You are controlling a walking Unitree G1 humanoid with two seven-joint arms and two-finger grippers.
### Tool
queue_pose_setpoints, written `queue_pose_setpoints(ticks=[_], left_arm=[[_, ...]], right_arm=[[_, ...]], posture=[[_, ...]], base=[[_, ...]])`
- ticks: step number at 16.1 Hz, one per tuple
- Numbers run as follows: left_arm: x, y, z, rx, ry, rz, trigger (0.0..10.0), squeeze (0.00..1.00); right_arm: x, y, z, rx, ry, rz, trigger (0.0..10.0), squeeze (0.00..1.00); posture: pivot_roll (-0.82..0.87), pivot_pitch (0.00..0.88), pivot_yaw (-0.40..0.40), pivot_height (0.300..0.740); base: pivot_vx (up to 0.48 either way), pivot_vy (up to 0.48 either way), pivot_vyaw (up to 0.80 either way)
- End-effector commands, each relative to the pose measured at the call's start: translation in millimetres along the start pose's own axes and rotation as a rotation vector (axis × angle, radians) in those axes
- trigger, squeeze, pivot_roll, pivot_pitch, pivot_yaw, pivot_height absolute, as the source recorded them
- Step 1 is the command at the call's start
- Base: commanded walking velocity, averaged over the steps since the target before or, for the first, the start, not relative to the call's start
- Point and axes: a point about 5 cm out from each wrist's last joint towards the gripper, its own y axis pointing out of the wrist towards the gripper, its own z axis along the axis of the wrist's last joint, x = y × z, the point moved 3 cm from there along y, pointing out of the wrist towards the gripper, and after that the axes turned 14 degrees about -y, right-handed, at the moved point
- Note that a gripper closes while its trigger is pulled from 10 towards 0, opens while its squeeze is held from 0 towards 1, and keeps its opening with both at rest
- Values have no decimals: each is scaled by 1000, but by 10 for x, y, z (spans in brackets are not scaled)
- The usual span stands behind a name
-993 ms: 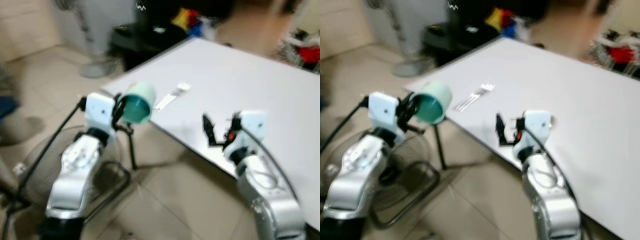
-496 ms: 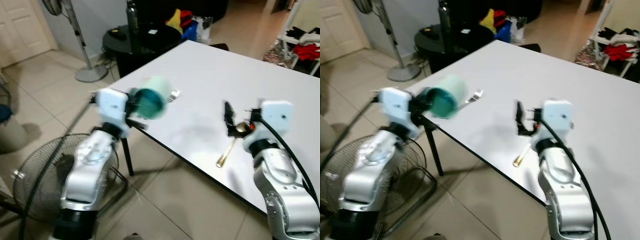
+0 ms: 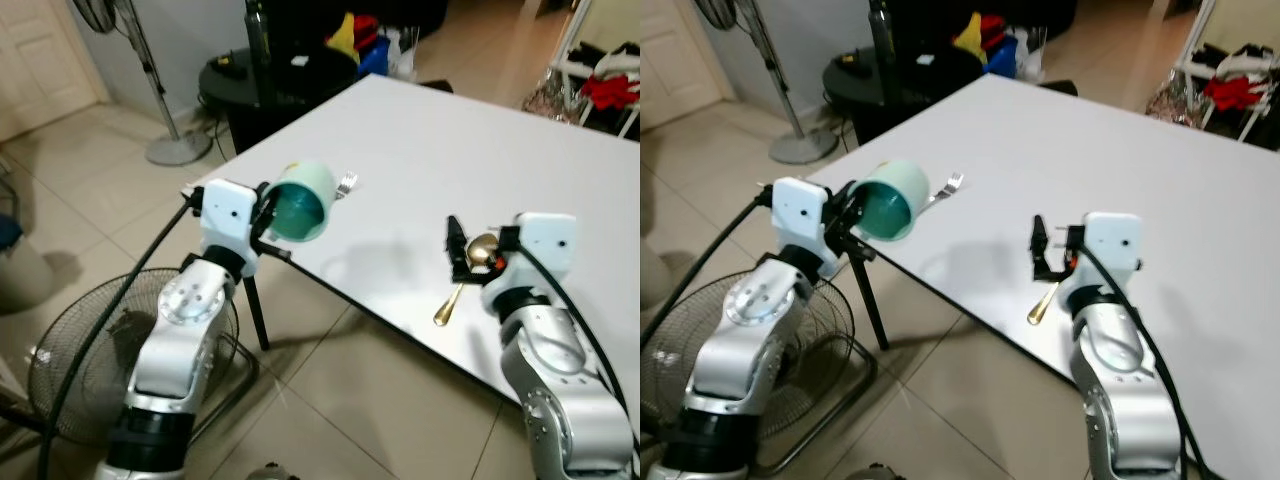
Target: Setting the table
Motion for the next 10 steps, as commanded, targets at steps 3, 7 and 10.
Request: queue_pose_setpoints(ticks=[3, 7, 10], left_arm=[[5, 41, 91, 30, 16, -5, 10000, 0], [5, 41, 91, 30, 16, -5, 10000, 0], [5, 41, 91, 30, 16, -5, 10000, 0]], right_arm=[[-5, -10, 19, -2, 18, 1, 10000, 0], [-5, -10, 19, -2, 18, 1, 10000, 0], [-5, -10, 19, -2, 18, 1, 10000, 0]], posture=[[36, 0, 82, 727], [36, 0, 82, 727], [36, 0, 82, 727]], base=[[0, 212, -767], [0, 319, -781], [0, 319, -781]])
